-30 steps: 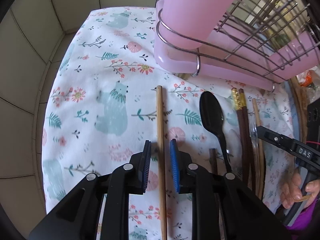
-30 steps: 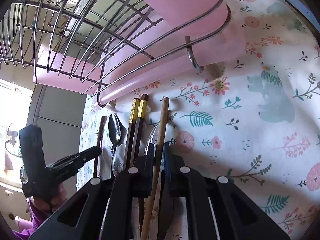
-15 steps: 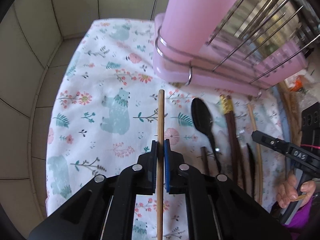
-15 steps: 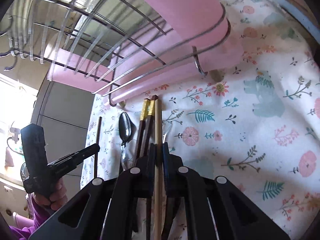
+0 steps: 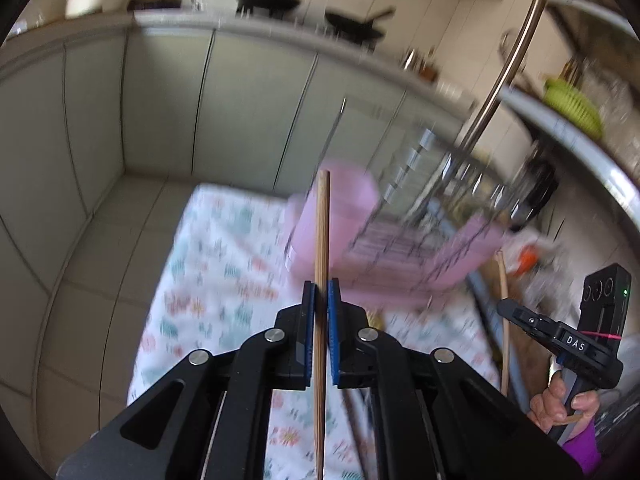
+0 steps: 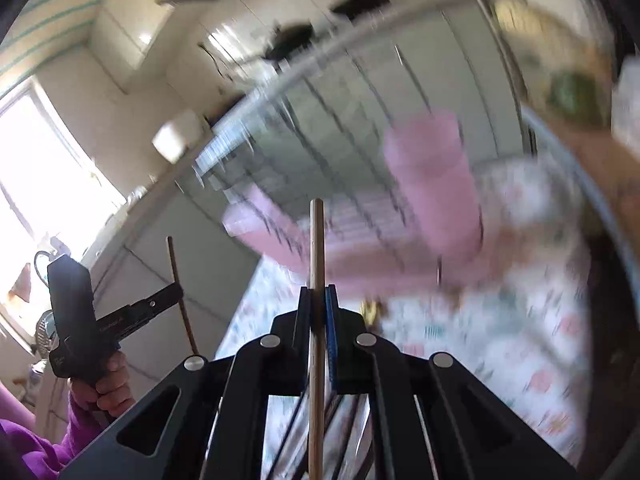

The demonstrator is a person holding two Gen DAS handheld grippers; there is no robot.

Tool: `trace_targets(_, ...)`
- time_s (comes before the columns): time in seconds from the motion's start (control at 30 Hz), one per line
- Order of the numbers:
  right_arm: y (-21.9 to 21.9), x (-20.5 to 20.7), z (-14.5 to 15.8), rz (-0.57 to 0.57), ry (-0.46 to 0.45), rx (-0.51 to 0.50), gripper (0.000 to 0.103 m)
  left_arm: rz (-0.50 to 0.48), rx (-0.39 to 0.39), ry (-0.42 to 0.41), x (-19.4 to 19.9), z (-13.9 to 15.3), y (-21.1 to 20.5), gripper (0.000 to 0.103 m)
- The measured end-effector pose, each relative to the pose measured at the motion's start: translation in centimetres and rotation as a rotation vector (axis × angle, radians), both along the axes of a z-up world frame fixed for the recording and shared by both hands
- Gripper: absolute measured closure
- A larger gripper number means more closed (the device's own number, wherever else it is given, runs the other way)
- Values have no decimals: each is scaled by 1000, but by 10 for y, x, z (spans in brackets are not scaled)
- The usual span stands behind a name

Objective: Organize utensils
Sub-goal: 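Lift both wooden sticks up and carry them over the pink cups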

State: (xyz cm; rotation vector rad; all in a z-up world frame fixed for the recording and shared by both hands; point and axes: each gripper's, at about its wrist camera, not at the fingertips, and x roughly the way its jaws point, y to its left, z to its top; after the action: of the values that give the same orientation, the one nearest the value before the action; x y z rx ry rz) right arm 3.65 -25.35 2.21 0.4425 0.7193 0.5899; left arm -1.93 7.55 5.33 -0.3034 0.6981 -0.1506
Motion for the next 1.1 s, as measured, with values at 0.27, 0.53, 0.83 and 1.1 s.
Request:
trace_targets(0.27, -22, 10, 92, -146, -353, 21, 96, 56, -61, -256, 10, 84, 8, 97)
trace_targets(0.53, -33, 42, 141, -295, -606, -20, 96, 139, -77, -388, 63, 119, 5, 97)
trace_targets(0.83, -33, 87, 132, -396, -686, -80, 96, 189, 14, -493, 104, 115, -4, 97)
trace_targets(1.1, -28, 114, 93, -397, -604, -130, 96, 155, 43, -396, 129, 74, -9, 97)
